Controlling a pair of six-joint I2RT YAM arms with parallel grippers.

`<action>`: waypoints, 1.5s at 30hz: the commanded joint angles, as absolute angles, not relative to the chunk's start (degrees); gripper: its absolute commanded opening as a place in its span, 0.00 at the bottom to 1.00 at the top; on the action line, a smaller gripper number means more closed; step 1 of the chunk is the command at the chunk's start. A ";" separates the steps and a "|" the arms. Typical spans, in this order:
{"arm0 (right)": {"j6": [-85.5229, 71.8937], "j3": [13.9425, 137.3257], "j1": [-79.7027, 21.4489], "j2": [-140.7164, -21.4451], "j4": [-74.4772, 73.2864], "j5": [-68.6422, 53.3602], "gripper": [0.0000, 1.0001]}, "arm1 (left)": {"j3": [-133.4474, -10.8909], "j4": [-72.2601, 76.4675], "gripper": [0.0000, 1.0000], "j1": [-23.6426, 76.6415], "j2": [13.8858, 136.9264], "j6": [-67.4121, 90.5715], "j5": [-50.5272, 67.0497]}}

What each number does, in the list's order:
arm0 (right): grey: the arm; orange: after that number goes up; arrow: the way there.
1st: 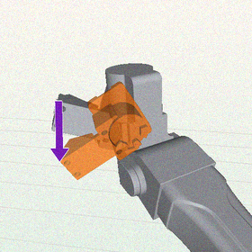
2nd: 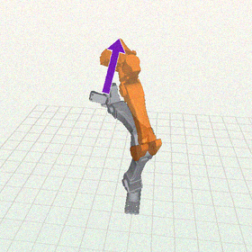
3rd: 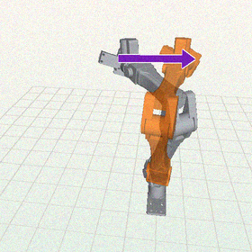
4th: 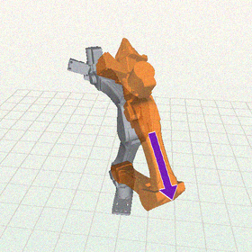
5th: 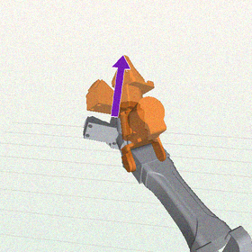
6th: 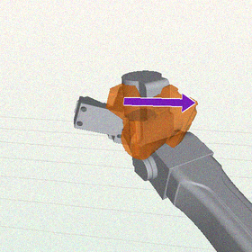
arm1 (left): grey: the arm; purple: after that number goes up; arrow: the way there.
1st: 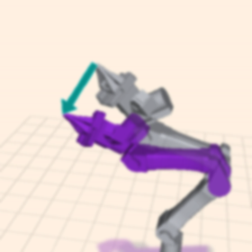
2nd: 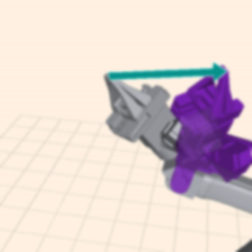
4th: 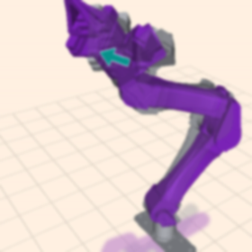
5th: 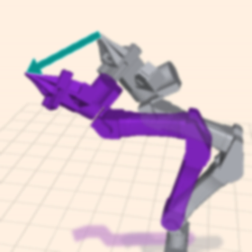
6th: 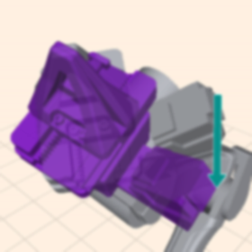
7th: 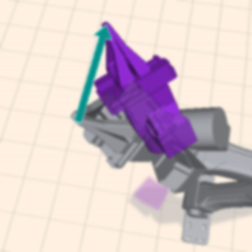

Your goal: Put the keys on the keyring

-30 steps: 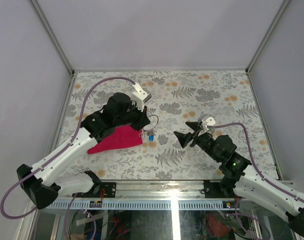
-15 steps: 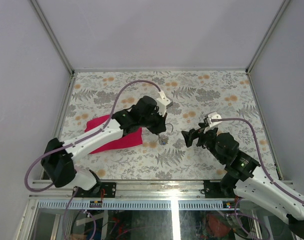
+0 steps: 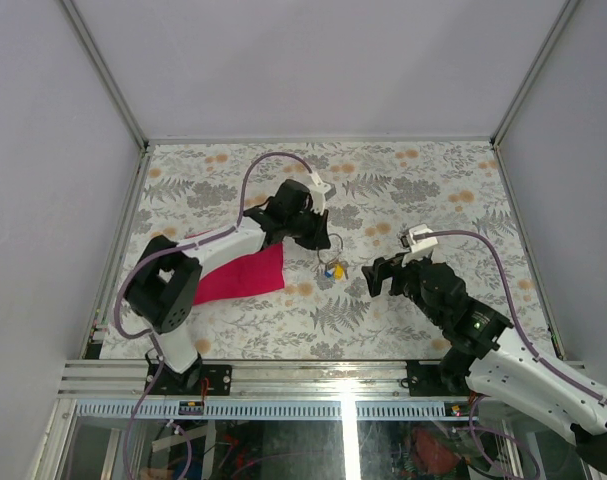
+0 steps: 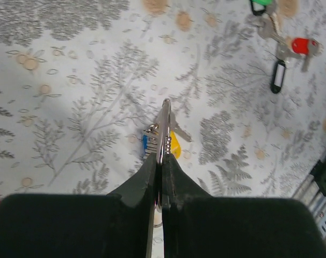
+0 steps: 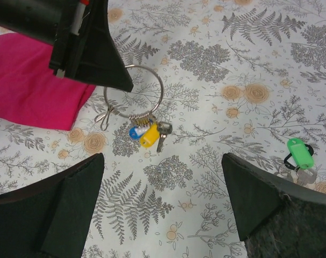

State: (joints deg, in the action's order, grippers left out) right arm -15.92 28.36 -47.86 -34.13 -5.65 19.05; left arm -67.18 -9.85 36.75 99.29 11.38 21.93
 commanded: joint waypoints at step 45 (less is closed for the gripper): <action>-6.06 41.14 -47.92 -35.43 -6.99 37.68 0.99 | -51.85 -15.54 0.98 23.03 55.94 14.99 1.79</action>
